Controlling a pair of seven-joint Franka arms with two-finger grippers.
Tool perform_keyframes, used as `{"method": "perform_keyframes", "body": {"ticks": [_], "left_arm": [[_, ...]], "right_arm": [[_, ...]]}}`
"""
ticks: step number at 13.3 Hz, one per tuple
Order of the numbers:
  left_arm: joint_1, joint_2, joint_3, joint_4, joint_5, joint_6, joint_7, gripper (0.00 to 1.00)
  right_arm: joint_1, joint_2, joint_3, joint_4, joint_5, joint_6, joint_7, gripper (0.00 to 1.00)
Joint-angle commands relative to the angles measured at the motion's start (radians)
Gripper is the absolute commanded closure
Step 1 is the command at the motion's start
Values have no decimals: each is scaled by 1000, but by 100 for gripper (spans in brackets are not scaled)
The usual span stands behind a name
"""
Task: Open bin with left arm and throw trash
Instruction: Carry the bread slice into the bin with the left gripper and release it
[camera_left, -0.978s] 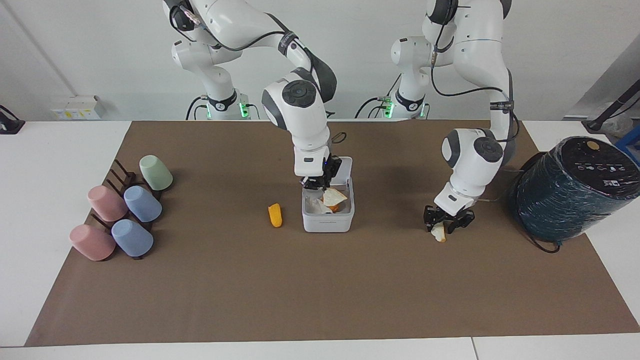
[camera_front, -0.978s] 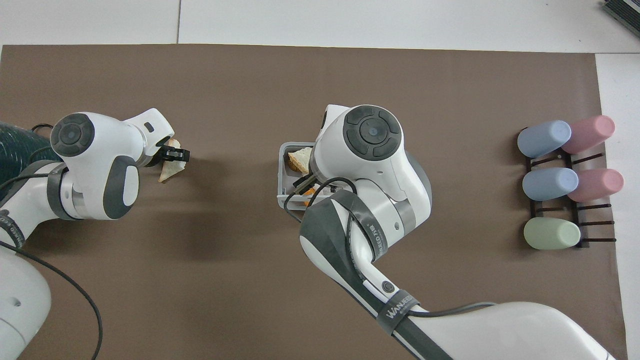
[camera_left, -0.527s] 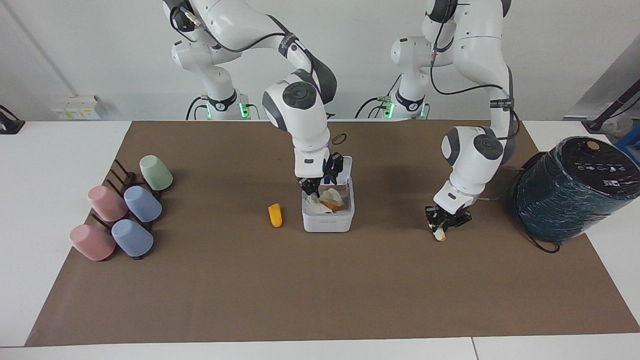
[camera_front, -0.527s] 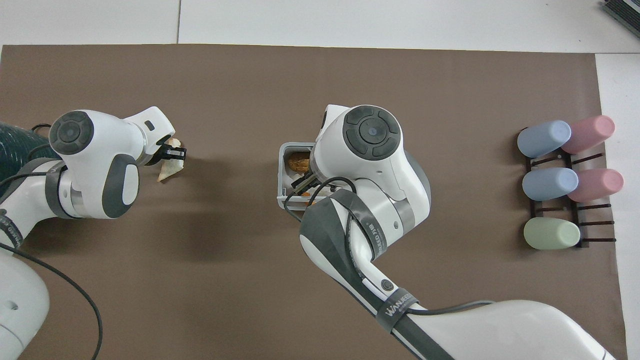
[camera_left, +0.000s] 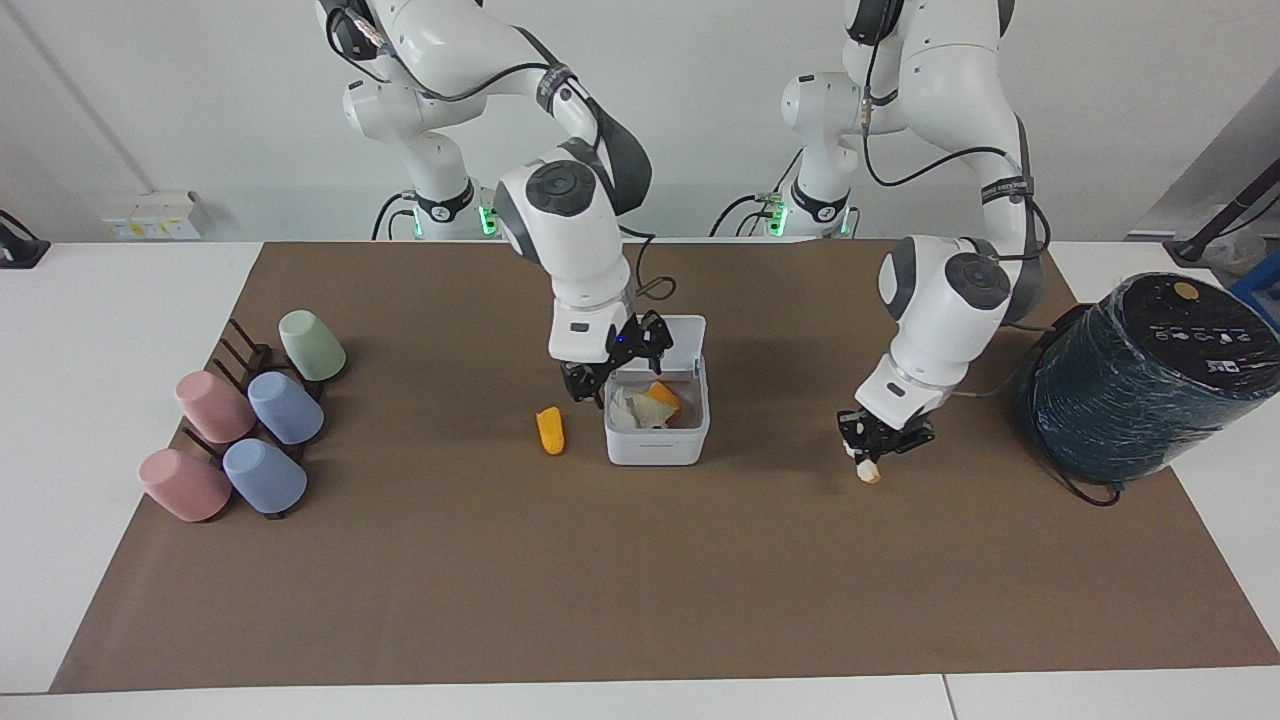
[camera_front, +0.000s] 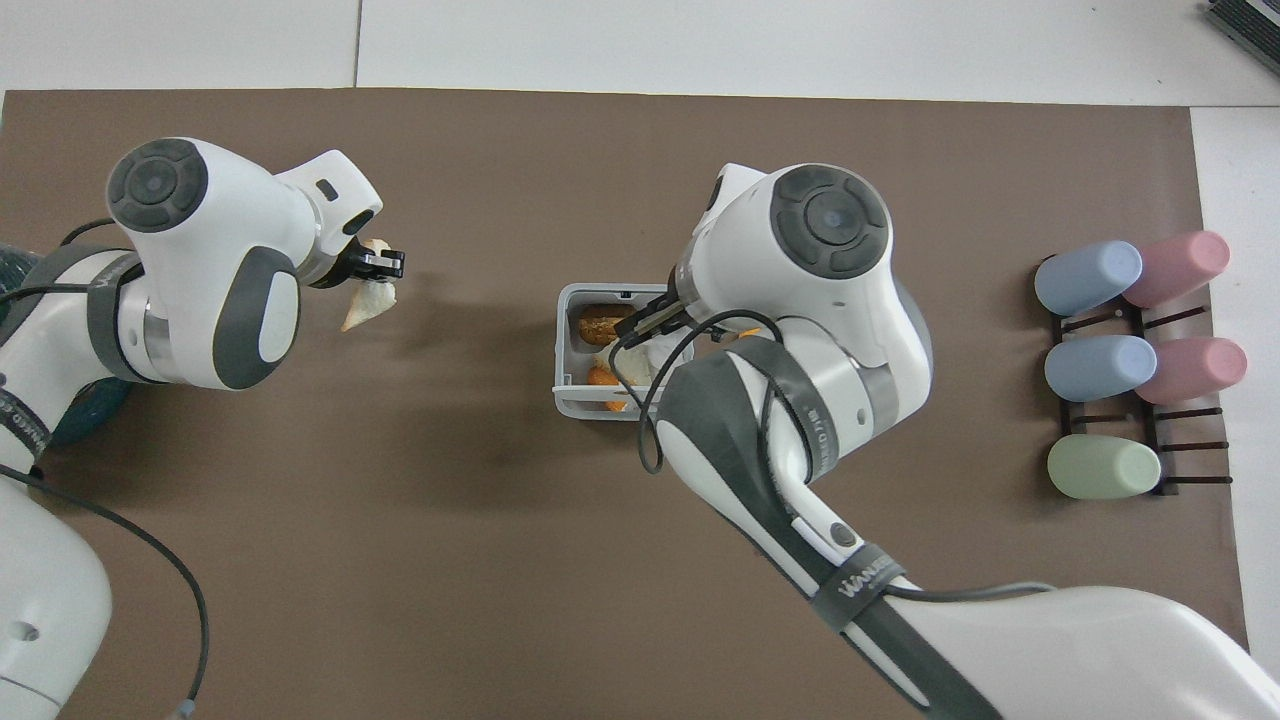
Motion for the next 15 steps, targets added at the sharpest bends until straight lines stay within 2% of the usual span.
{"method": "perform_keyframes", "body": {"ticks": [1, 3, 4, 7, 10, 11, 12, 13, 15], "left_arm": [[-106, 17, 13, 137, -9, -151, -150, 100], [-168, 13, 13, 181, -58, -184, -230, 100], [-207, 14, 12, 187, -66, -179, -294, 100], [-299, 17, 10, 166, -85, -56, -402, 100], [-350, 14, 10, 131, -91, 29, -480, 100], [-351, 14, 10, 131, -91, 41, -485, 93], [-351, 16, 10, 132, -91, 39, -483, 68], [-351, 14, 10, 132, -91, 25, -485, 52], [-353, 13, 10, 137, -89, -1, -485, 43]], "right_arm": [[-82, -29, 13, -35, -4, 4, -11, 0], [-121, -64, 15, -123, -4, 16, -93, 0], [-135, -79, 15, -185, 1, 60, -145, 0], [-143, -84, 15, -355, 5, 209, -199, 0], [-145, -81, 16, -423, 16, 248, -201, 0], [-143, -72, 16, -429, 16, 249, -196, 0], [-143, -61, 16, -441, 16, 261, -192, 0], [-145, -50, 16, -449, 16, 295, -192, 0], [-136, -35, 16, -454, 57, 329, -193, 0]]}}
